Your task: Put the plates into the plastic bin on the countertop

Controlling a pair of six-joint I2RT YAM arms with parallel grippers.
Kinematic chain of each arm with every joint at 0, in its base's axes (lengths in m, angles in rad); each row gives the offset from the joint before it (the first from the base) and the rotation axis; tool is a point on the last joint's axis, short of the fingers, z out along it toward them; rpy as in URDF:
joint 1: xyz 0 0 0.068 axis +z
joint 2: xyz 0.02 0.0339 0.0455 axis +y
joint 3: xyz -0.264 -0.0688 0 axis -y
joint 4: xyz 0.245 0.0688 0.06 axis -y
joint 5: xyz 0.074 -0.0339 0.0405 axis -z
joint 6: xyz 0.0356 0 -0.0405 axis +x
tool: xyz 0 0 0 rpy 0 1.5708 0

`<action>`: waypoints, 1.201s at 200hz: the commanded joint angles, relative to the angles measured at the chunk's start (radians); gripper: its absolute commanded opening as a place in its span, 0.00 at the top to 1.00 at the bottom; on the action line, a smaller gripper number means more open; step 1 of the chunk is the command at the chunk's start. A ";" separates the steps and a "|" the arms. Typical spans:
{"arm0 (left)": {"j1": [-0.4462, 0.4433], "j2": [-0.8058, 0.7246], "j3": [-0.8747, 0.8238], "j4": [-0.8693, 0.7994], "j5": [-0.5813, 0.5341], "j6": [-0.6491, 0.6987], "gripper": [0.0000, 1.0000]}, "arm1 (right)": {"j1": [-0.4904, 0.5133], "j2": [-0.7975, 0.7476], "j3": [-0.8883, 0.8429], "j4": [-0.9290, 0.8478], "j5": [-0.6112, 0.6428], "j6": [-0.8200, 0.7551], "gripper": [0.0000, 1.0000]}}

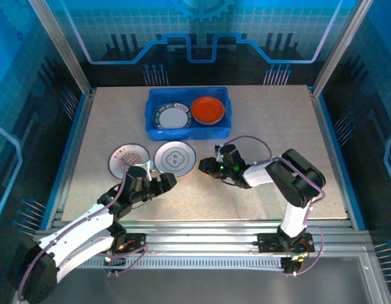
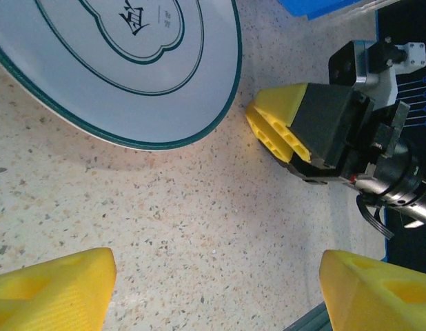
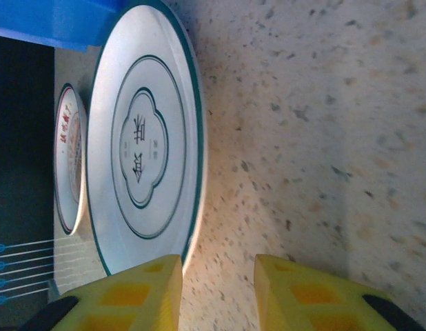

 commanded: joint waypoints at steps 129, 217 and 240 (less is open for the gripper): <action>0.018 -0.036 -0.017 -0.070 -0.035 0.008 0.21 | 0.035 0.172 0.240 -0.229 -0.036 0.015 0.72; 0.022 0.001 0.001 -0.066 -0.032 0.021 0.21 | 0.021 0.110 0.185 -0.231 -0.003 0.012 1.00; 0.025 0.004 0.003 -0.067 -0.035 0.022 0.21 | 0.008 0.080 0.134 -0.207 -0.005 0.027 1.00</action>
